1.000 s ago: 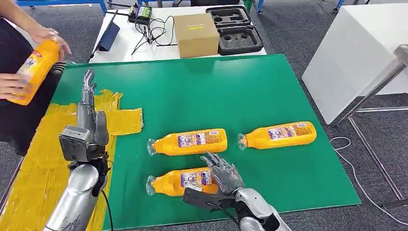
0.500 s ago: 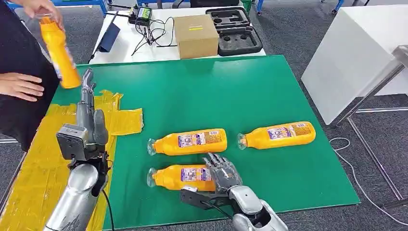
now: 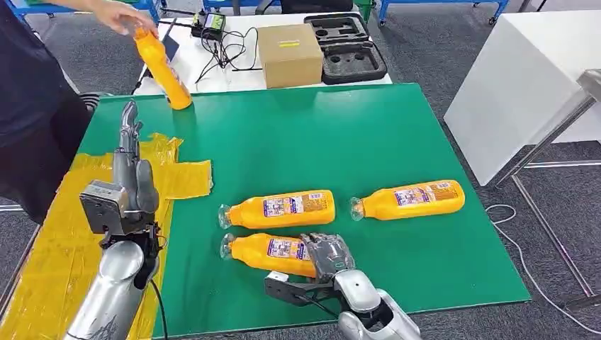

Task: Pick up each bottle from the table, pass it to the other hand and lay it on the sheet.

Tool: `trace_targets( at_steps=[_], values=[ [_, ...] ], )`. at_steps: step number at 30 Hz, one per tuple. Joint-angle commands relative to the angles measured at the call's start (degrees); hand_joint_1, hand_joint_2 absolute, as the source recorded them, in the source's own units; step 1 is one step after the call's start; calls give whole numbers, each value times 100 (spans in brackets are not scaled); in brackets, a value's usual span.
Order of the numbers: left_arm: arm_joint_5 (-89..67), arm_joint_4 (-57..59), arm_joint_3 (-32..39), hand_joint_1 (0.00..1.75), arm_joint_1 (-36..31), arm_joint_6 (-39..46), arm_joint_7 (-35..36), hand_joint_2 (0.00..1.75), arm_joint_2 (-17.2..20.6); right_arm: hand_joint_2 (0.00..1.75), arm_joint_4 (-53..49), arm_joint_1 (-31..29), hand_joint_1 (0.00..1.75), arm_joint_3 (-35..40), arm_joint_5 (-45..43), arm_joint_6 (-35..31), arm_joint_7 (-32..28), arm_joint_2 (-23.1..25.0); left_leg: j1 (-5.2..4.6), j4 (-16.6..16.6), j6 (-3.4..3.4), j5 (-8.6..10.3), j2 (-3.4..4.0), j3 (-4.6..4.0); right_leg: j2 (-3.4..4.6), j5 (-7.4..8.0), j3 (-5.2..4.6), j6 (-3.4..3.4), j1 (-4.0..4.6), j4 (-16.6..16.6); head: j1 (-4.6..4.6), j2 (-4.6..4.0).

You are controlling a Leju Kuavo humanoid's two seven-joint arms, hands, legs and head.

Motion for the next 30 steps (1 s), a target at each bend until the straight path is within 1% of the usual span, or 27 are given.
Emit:
trace_targets(
  at_steps=[1,2,5,7,9,12,13,14,16,19,21,23,25,26,27,28,29,30],
  values=[
    [434,-177,418,0,191,-221,215,0,-147,175,-2334,795,175,-1073,-1015,-564,-1005,-417,-5,2,-3,-2,-16,-9,-23,-9,23,-1,-4,5,0,0],
    [441,-189,427,0,209,-229,213,0,-148,175,-2445,809,175,-1096,-1054,-483,-981,-449,-4,4,-2,-4,-19,-10,-28,-10,27,3,-3,7,0,0],
    [441,-189,427,0,209,-229,213,0,-148,175,-2445,809,175,-1096,-1054,-483,-981,-449,-5,6,-3,-6,3,-27,-5,-2,10,4,-5,10,0,0],
    [441,-169,426,0,195,-229,211,0,-160,175,-2348,830,175,-1088,-1059,-527,-1003,-420,-2,1,-2,2,-3,-39,-11,6,-6,7,-2,1,0,0],
    [441,-161,426,0,189,-229,211,0,-164,175,-2296,817,175,-1071,-1051,-527,-1006,-414,-4,-2,-4,0,-13,-29,-25,-1,4,5,-4,0,0,0],
    [441,-161,426,0,189,-229,211,0,-164,175,-2296,817,175,-1071,-1051,-527,-1006,-414,-3,0,-1,2,2,-41,-7,6,-9,7,-3,2,0,0],
    [521,-166,420,0,204,-298,280,175,-138,175,-2402,828,175,-1132,-1211,-900,-1263,-403,-2,0,-5,-3,4,-31,-9,2,0,4,-1,1,-2,0],
    [739,-174,423,0,246,-461,394,175,-107,175,-2616,850,175,-1232,-1480,-1187,-1490,-438,-1,0,-3,-1,1,-35,-12,3,-3,6,0,1,0,0],
    [1243,-261,458,0,448,-866,409,175,-54,175,-3272,983,175,-1561,-1972,-1506,-1808,-599,-3,1,-4,-3,0,-35,-14,0,-5,5,-2,4,0,0],
    [1869,-407,463,0,738,-1390,468,175,23,175,-3881,1121,175,-2150,-2542,-1730,-2354,-613,-8,3,-1,-5,2,-42,-10,-2,-11,7,-7,8,0,0],
    [2289,-394,399,0,791,-1736,572,175,113,175,-4059,1113,175,-2425,-2646,-1829,-2497,-568,-8,3,-2,-7,3,-40,-10,-3,-8,7,-7,6,-2,0],
    [2719,-291,314,0,809,-2070,709,175,197,175,-4081,1133,175,-2584,-2716,-1875,-2600,-624,-7,4,-4,-8,-1,-39,-15,-5,-8,6,-7,6,0,0],
    [3058,-211,185,0,847,-2351,813,175,264,175,-3953,1102,175,-2652,-2793,-1979,-2745,-653,-6,-1,-1,2,-4,-59,-12,5,-26,8,-7,-1,0,0],
    [3212,-168,68,0,863,-2530,873,175,308,175,-3814,1005,175,-2663,-2802,-2022,-2768,-654,-6,-3,-5,-3,-4,-46,-16,0,-14,5,-7,-2,0,0],
    [3303,-129,-22,0,861,-2646,901,175,331,175,-3713,903,175,-2655,-2829,-2043,-2786,-658,-5,-4,-2,1,-1,-54,-10,5,-22,7,-6,-4,0,0],
    [3562,-52,-151,0,858,-2843,1006,175,370,175,-3475,684,175,-2608,-2730,-2135,-2766,-656,-5,-4,-5,-3,1,-43,-12,1,-12,4,-5,-3,0,0],
    [3659,-23,-216,0,874,-2892,1027,175,374,175,-3330,531,175,-2580,-2663,-2208,-2735,-637,-6,-3,-3,0,6,-51,-4,6,-21,6,-7,-3,0,0],
    [3790,-10,-278,0,900,-2960,1055,175,385,175,-3203,397,175,-2545,-2542,-2303,-2664,-627,-6,-5,-6,-3,13,-40,-2,5,-13,3,-5,-4,-2,0]
  ],
)
